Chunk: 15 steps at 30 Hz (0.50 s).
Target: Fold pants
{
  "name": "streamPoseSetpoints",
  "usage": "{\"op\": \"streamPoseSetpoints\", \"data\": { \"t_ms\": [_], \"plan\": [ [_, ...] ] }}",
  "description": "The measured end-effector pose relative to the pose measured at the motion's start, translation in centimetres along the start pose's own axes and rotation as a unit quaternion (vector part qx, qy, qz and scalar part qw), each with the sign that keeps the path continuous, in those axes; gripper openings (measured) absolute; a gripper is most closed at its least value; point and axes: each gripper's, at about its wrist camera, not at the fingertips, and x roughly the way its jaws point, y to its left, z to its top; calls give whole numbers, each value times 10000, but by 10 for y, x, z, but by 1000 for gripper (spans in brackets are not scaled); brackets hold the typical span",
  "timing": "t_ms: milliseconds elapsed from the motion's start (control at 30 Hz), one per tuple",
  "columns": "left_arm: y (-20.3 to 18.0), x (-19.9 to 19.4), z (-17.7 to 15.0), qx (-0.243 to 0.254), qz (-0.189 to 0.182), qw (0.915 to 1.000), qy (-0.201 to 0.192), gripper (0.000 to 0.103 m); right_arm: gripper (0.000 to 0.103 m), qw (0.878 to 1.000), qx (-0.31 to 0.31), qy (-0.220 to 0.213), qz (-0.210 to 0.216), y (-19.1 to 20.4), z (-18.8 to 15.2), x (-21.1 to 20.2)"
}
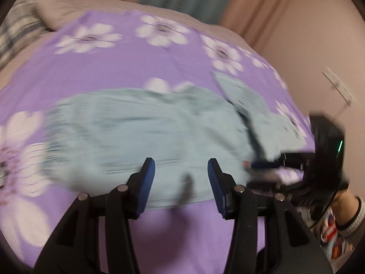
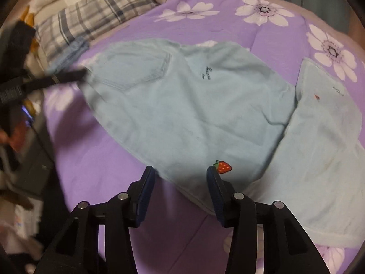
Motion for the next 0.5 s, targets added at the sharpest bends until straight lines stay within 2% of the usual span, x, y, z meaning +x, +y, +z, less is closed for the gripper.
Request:
{"op": "streamPoseSetpoints", "data": {
  "t_ms": [67, 133, 200, 233, 267, 333, 433, 500],
  "plan": [
    [-22, 19, 3, 269, -117, 9995, 134, 54, 47, 9991, 296, -237, 179, -15, 9, -20],
    [-34, 31, 6, 384, -197, 9987, 256, 56, 49, 9961, 671, -542, 162, -38, 20, -41],
    [-46, 47, 9, 445, -453, 9972, 406, 56, 53, 9906, 1140, -746, -94, -73, 37, -53],
    [-52, 56, 12, 469, -589, 9960, 483, 56, 53, 9871, 1357, -764, -371, -92, 47, -54],
    [-58, 64, 15, 485, -697, 9948, 557, 56, 53, 9839, 1515, -729, -610, -106, 55, -53],
    [-70, 80, 19, 507, -908, 9923, 676, 56, 53, 9799, 1714, -610, -816, -129, 73, -42],
    [-90, 101, 22, 640, -1150, 9879, 827, 56, 53, 9760, 2059, -358, -616, -166, 110, -10],
    [-101, 116, 24, 690, -1267, 9851, 936, 56, 53, 9718, 2222, -197, -763, -183, 135, 17]
  ]
}}
